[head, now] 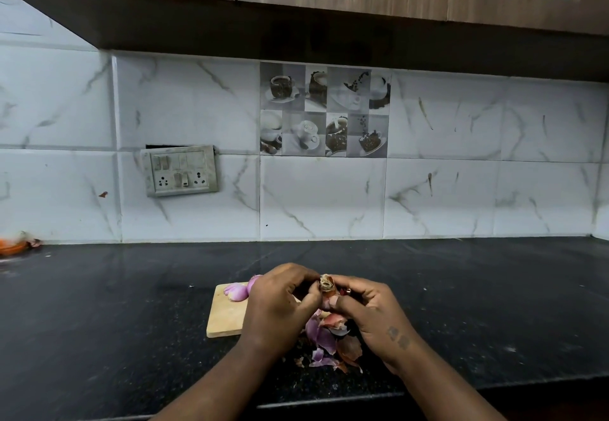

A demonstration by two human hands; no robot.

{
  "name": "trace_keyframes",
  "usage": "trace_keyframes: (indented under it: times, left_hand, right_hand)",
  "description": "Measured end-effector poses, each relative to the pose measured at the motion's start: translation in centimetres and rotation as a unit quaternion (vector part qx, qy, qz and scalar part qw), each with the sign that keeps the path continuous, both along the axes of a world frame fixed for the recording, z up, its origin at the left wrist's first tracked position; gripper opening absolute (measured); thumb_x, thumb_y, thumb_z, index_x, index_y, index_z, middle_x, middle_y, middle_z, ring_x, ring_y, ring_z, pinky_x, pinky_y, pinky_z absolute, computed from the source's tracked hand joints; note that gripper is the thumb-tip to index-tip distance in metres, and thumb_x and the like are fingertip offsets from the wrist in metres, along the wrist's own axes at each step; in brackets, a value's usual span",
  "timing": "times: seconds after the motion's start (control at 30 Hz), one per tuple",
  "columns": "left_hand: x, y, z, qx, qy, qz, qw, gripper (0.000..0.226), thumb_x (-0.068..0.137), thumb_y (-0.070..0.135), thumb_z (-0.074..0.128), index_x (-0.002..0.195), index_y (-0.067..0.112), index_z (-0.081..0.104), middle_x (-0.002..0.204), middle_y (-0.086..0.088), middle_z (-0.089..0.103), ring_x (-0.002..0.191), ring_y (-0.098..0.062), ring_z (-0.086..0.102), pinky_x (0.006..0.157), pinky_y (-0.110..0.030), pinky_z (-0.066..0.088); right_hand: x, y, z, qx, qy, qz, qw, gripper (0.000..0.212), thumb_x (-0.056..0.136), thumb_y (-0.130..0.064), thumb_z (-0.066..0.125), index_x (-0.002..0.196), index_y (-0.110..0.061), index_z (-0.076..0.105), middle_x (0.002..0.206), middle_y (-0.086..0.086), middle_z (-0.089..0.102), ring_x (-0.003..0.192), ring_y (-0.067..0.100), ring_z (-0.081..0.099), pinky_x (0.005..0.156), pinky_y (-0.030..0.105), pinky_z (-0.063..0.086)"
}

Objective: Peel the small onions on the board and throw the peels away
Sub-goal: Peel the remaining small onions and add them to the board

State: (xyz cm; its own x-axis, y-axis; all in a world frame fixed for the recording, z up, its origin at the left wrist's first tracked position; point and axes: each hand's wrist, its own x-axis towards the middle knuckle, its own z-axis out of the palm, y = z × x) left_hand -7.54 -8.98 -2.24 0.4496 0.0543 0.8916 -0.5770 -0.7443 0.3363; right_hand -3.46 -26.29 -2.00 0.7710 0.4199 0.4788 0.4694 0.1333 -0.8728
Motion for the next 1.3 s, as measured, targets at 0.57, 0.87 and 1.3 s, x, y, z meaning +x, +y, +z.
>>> trace_keyframes:
  times: [0.57, 0.87, 1.3]
  left_hand:
    - [0.1, -0.4, -0.2, -0.097, 0.102, -0.03, 0.99, 0.016, 0.09, 0.016, 0.072, 0.08, 0.028, 0.068, 0.079, 0.01, 0.068, 0.075, -0.01, 0.064, 0.065, -0.021, 0.05]
    - [0.0, -0.2, 0.0, -0.113, 0.11, -0.02, 0.987, 0.016, 0.094, 0.018, 0.069, 0.084, 0.031, 0.068, 0.084, 0.011, 0.069, 0.083, -0.009, 0.065, 0.071, -0.026, 0.053]
    - [-0.2, -0.3, 0.1, -0.154, 0.148, -0.09, 0.973, 0.009, 0.09, 0.017, 0.078, 0.085, 0.024, 0.079, 0.083, 0.007, 0.077, 0.079, -0.008, 0.072, 0.072, -0.028, 0.058]
  right_hand:
    - [0.9, -0.2, -0.7, 0.013, 0.005, 0.001, 1.0, 0.034, 0.078, -0.009, 0.087, 0.106, -0.023, 0.073, 0.107, 0.01, 0.078, 0.105, 0.033, 0.073, 0.093, 0.05, 0.059]
    - [0.7, -0.3, -0.5, 0.033, 0.02, 0.029, 0.999, 0.034, 0.084, -0.017, 0.082, 0.117, -0.019, 0.074, 0.117, 0.011, 0.076, 0.111, 0.036, 0.07, 0.099, 0.052, 0.056]
    - [1.4, -0.5, -0.8, 0.032, -0.015, -0.025, 0.999, 0.04, 0.064, -0.006, 0.094, 0.096, -0.009, 0.069, 0.092, 0.012, 0.078, 0.087, 0.022, 0.074, 0.075, 0.036, 0.06]
